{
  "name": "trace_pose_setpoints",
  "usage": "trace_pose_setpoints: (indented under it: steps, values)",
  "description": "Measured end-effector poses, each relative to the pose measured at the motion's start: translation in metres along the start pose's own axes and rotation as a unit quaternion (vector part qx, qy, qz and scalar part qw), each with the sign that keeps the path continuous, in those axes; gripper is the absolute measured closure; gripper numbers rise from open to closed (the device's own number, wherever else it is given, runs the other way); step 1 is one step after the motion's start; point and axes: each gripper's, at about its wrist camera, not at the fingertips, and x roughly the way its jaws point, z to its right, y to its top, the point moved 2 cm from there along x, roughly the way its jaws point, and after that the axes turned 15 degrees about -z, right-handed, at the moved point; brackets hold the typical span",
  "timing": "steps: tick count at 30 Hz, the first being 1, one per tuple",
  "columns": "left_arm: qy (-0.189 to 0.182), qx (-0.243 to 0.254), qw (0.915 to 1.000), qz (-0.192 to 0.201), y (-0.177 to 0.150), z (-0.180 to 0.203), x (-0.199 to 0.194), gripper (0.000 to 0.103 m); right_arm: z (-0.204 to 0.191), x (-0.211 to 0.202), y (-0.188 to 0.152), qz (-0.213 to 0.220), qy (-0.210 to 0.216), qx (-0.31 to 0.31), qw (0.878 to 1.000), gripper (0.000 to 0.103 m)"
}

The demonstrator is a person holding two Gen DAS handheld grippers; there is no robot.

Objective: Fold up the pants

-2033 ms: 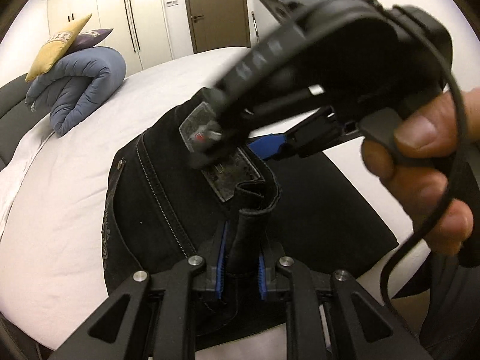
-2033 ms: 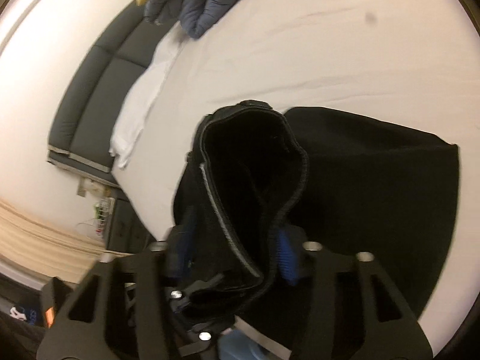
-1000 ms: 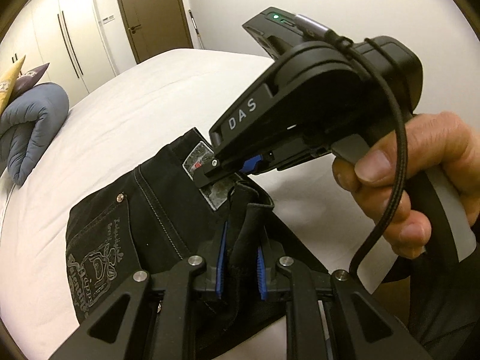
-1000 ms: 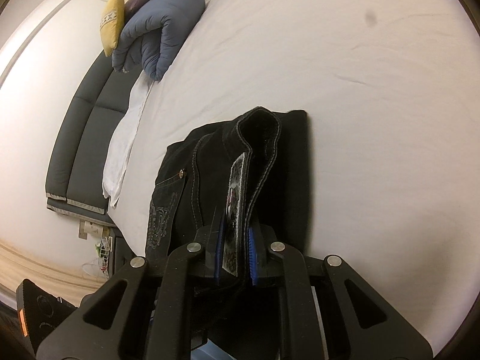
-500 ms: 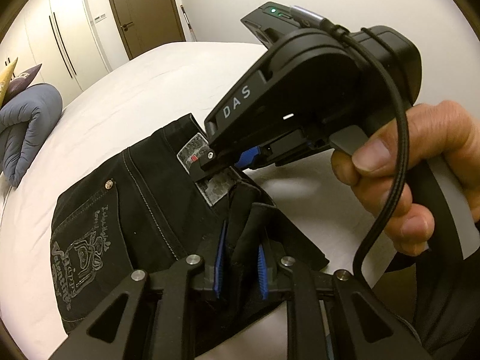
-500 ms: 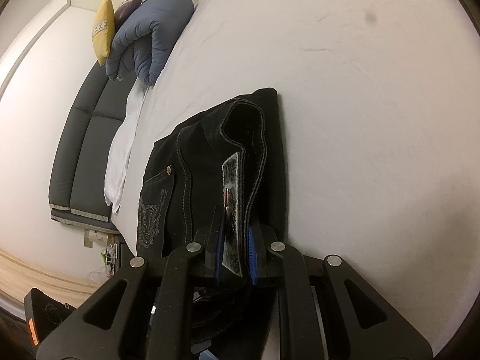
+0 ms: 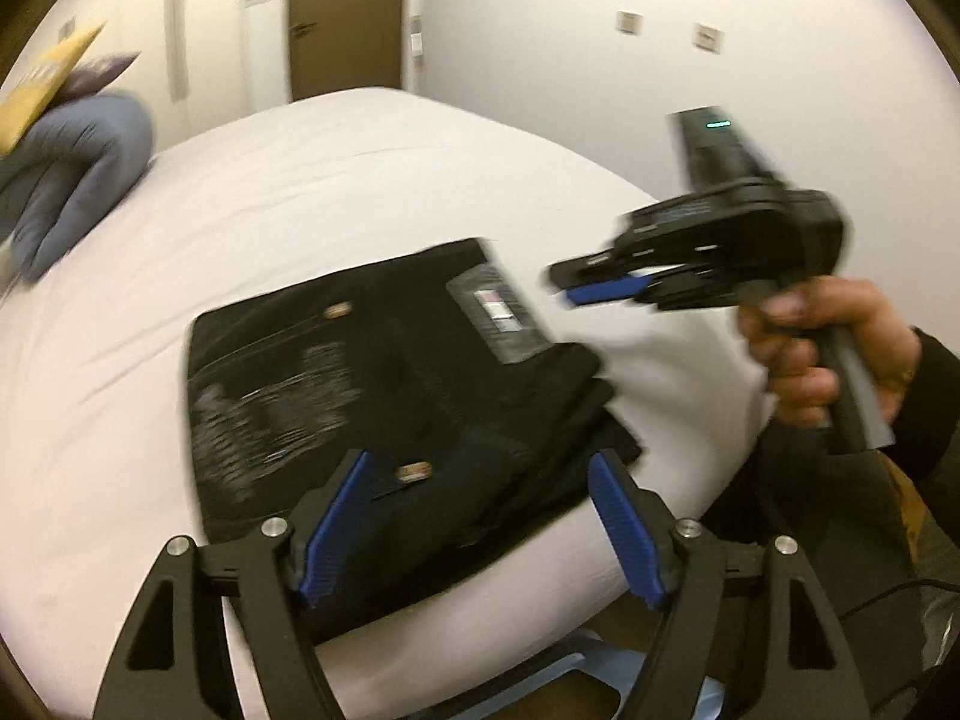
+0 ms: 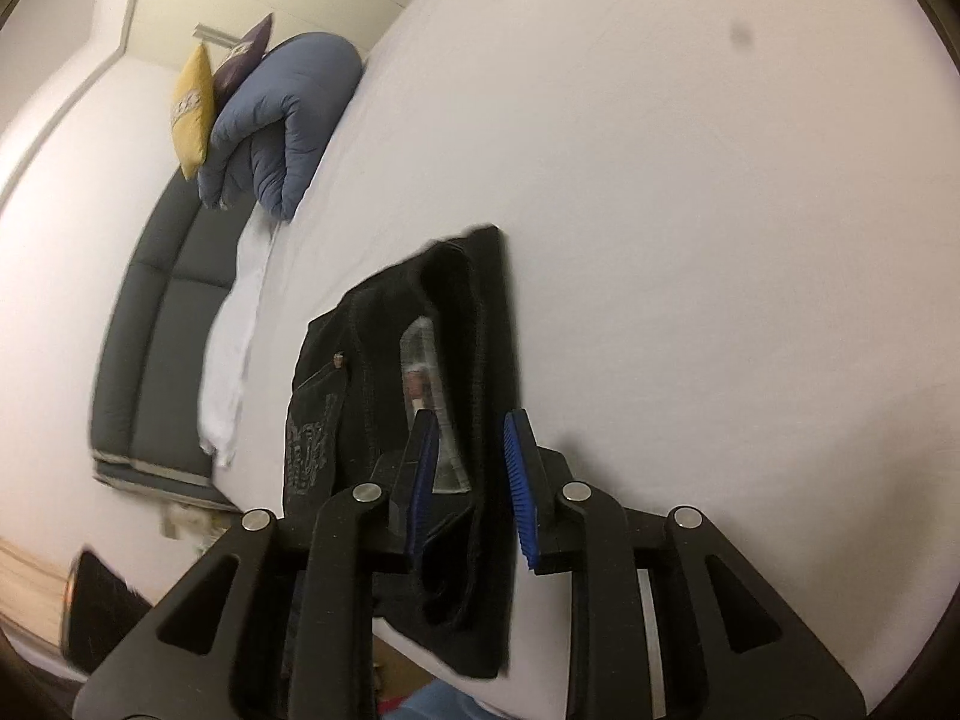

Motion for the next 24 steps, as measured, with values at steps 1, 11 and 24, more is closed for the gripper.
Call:
trace_pose_setpoints:
  steps: [1, 11, 24]
  values:
    - [0.002, -0.015, 0.9999, 0.0, 0.0, -0.012, -0.002, 0.033, -0.013, -0.003, 0.001, 0.001, -0.002, -0.018, 1.0, 0.081]
    - [-0.006, -0.106, 0.9943, -0.003, 0.024, -0.077, 0.0, 0.054, -0.055, 0.065, -0.028, -0.071, -0.134, -0.121, 0.981, 0.082]
    - [0.033, -0.112, 0.9895, -0.085, 0.079, -0.123, 0.08, 0.094, -0.054, 0.065, -0.037, -0.041, -0.15, -0.13, 0.979, 0.084]
